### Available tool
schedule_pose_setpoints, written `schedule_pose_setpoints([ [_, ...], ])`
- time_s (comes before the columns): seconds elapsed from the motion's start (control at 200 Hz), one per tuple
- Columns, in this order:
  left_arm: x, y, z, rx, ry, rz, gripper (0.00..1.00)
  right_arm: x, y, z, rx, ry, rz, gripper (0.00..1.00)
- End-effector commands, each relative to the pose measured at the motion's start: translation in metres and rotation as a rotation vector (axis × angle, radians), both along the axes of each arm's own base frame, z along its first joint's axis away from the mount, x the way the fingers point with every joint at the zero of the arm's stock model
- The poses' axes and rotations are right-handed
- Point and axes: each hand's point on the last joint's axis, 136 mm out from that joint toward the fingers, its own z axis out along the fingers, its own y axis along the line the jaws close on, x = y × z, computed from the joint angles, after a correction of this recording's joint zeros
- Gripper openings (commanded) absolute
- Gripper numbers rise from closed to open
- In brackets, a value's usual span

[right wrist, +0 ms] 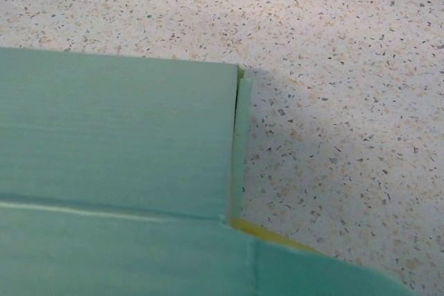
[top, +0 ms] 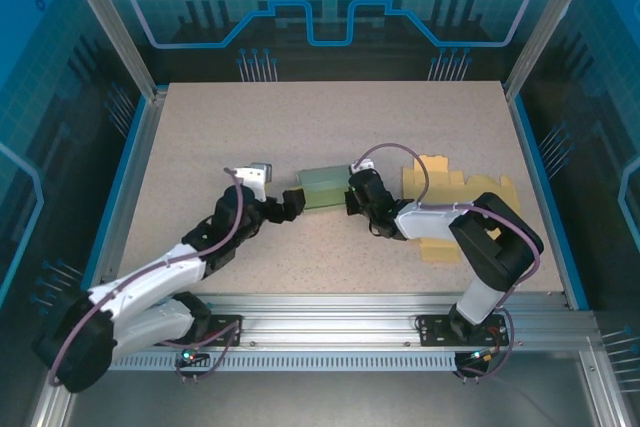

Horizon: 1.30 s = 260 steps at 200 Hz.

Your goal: Fold the paper box

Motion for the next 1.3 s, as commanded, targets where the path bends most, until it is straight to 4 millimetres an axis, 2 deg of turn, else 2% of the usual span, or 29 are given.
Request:
schedule_pose_setpoints([
  [0.0, -0.007, 0.011, 0.011, -0.003, 0.012, 0.039, 0.99, -0.008, -0.001, -0.011, -0.043, 0.041, -0.002, 0.00],
  [0.12, -0.001, 0.013, 0.034, 0.046, 0.020, 0.059, 0.99, -0.010, 0.002, -0.010, -0.055, 0.041, 0.009, 0.00],
  [0.265, 0.018, -0.008, 0.041, 0.105, 0.068, -0.002, 0.98, -0.012, 0.001, -0.008, -0.070, 0.041, 0.012, 0.00],
  [0.32, 0.027, -0.021, 0.037, 0.117, 0.089, -0.038, 0.95, -0.013, 0.001, -0.008, -0.074, 0.042, 0.012, 0.00],
  [0.33, 0.029, -0.024, 0.031, 0.126, 0.102, -0.048, 0.95, -0.013, 0.001, -0.007, -0.074, 0.042, 0.012, 0.00],
  [0.34, 0.030, -0.026, 0.035, 0.123, 0.095, -0.053, 0.94, -0.013, 0.001, -0.007, -0.075, 0.042, 0.013, 0.00],
  [0.36, 0.034, -0.031, 0.028, 0.132, 0.111, -0.066, 0.93, -0.013, 0.001, -0.007, -0.075, 0.041, 0.014, 0.00],
  [0.505, 0.059, -0.063, 0.018, 0.112, 0.137, -0.137, 0.76, -0.014, 0.001, -0.003, -0.075, 0.036, 0.015, 0.01],
  [0.69, 0.075, -0.100, -0.001, 0.053, 0.221, -0.242, 0.64, -0.016, 0.001, -0.006, -0.084, 0.048, 0.021, 0.04],
  [0.935, 0.083, -0.110, -0.030, -0.011, 0.303, -0.234, 0.55, -0.022, -0.003, -0.005, -0.092, 0.061, 0.010, 0.10],
  [1.085, 0.083, -0.113, -0.048, -0.039, 0.341, -0.230, 0.54, -0.026, -0.007, 0.001, -0.089, 0.057, 0.000, 0.15],
  [1.19, 0.082, -0.115, -0.058, -0.064, 0.359, -0.228, 0.53, -0.027, -0.008, 0.005, -0.086, 0.053, -0.002, 0.24],
  [1.24, 0.082, -0.115, -0.063, -0.067, 0.368, -0.225, 0.53, -0.028, -0.009, 0.006, -0.087, 0.050, -0.007, 0.26],
  [1.295, 0.082, -0.114, -0.067, -0.070, 0.371, -0.219, 0.52, -0.028, -0.010, 0.007, -0.087, 0.047, -0.008, 0.33],
])
